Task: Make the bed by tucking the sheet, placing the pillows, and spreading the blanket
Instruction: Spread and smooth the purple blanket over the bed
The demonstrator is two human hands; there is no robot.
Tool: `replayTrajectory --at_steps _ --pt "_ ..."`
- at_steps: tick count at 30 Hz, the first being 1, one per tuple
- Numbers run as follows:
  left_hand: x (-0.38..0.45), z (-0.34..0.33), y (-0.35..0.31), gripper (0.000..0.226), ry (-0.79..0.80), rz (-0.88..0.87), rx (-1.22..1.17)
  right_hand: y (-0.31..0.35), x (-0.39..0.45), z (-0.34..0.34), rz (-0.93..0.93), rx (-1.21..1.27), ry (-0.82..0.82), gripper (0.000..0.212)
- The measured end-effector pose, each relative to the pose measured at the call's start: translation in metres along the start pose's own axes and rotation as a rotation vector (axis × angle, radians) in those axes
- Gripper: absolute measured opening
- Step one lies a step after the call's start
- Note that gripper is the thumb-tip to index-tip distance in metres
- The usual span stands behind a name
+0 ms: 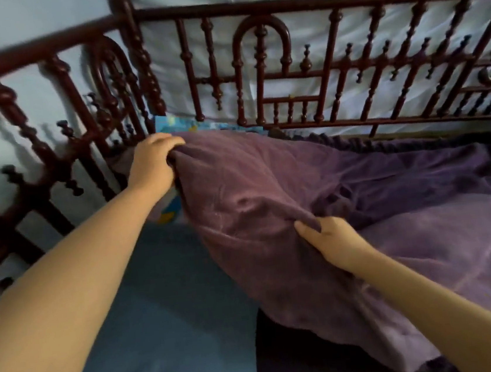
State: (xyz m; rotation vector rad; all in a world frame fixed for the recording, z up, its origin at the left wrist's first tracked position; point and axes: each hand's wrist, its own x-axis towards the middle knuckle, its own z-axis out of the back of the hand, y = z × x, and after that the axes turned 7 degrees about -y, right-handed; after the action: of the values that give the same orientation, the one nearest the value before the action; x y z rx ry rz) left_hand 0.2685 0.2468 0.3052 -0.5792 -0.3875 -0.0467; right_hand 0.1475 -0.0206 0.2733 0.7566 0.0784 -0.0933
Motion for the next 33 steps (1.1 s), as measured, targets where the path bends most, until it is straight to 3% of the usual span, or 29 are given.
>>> replayTrajectory --at_steps 3,6,10,13,16,20,23,28,31,33 --pt "-0.041 -0.014 0.055 0.046 0.296 0.305 0.209 -0.009 0.000 -0.082 -0.035 -0.346 0.179 0.046" --pt "-0.080 -0.034 0.095 0.044 0.580 0.494 0.257 -0.027 0.001 -0.146 -0.088 -0.503 0.415 0.040" --pt "-0.102 -0.059 0.131 0.048 0.703 0.647 0.172 -0.050 0.015 -0.177 -0.145 -0.561 0.413 0.048" --pt "-0.097 -0.077 0.143 0.055 0.705 0.835 0.072 -0.053 0.030 -0.170 -0.148 -0.572 0.396 0.074" --pt "-0.085 -0.095 0.142 0.060 0.688 0.906 -0.036 -0.049 0.047 -0.160 -0.107 -0.571 0.385 0.090" --pt "-0.063 -0.123 0.139 0.067 0.668 0.987 -0.129 -0.059 0.071 -0.163 -0.108 -0.677 0.512 0.110" --pt "-0.046 -0.147 0.144 0.075 0.634 1.069 -0.181 -0.073 0.087 -0.175 -0.090 -0.741 0.568 0.117" --pt "-0.023 -0.190 0.159 0.109 0.351 1.280 -0.226 -0.095 0.117 -0.189 -0.124 -0.736 0.584 0.126" --pt "-0.015 -0.216 0.163 0.122 0.267 1.330 -0.172 -0.111 0.133 -0.203 -0.160 -0.680 0.607 0.129" --pt "-0.012 -0.229 0.165 0.107 0.210 1.309 -0.239 -0.120 0.138 -0.210 -0.199 -0.585 0.617 0.126"
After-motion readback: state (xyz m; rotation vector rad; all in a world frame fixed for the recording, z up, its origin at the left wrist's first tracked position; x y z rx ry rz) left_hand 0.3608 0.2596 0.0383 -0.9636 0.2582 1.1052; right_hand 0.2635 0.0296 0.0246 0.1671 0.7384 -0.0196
